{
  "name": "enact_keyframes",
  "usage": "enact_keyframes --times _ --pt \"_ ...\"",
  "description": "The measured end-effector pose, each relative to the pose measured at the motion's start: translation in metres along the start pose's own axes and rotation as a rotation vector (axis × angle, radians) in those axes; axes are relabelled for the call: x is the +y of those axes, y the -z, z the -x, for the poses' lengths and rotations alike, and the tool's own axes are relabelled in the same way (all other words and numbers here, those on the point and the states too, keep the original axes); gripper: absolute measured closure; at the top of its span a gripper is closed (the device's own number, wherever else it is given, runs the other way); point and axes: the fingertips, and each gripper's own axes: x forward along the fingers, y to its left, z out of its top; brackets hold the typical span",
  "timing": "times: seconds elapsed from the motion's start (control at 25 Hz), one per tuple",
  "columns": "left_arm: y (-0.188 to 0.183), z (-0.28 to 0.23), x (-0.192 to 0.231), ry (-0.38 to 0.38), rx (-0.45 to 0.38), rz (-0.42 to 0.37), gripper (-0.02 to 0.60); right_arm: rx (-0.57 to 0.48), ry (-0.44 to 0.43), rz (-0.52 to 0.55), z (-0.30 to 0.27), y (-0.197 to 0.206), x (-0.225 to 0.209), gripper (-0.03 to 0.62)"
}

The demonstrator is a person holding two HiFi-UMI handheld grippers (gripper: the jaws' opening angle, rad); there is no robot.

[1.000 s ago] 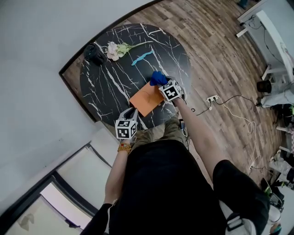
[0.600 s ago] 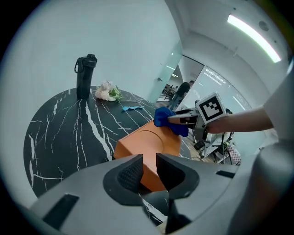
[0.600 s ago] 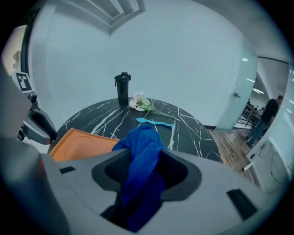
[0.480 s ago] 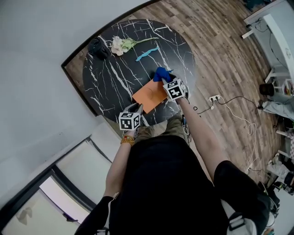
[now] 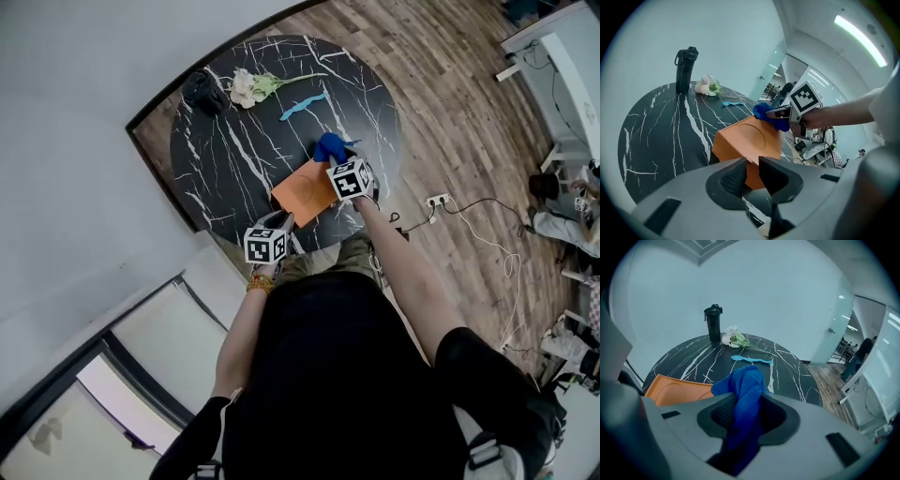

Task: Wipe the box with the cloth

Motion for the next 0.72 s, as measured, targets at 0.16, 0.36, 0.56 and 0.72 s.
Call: enact_keyframes --times 0.16,0.36,0.56,0.72 --pt "0.001 -0.001 -0.002 0.011 0.005 -0.004 0.495 0.020 -0.095 0.107 -0.001 0.001 0.045 0.484" --pt "0.002 -0.001 -0.002 0.024 0.003 0.000 0.488 0.021 -0.117 0.052 0.001 -0.004 0.083 0.488" --pt "0.004 -0.001 -0.005 0.031 0.010 -0.072 0.472 0.015 -0.213 0.152 0.012 -0.003 0.119 0.488" --pt "0.010 -0.001 -0.010 0.055 0.022 -0.121 0.471 0.026 -0.364 0.202 0.022 0.002 0.174 0.490"
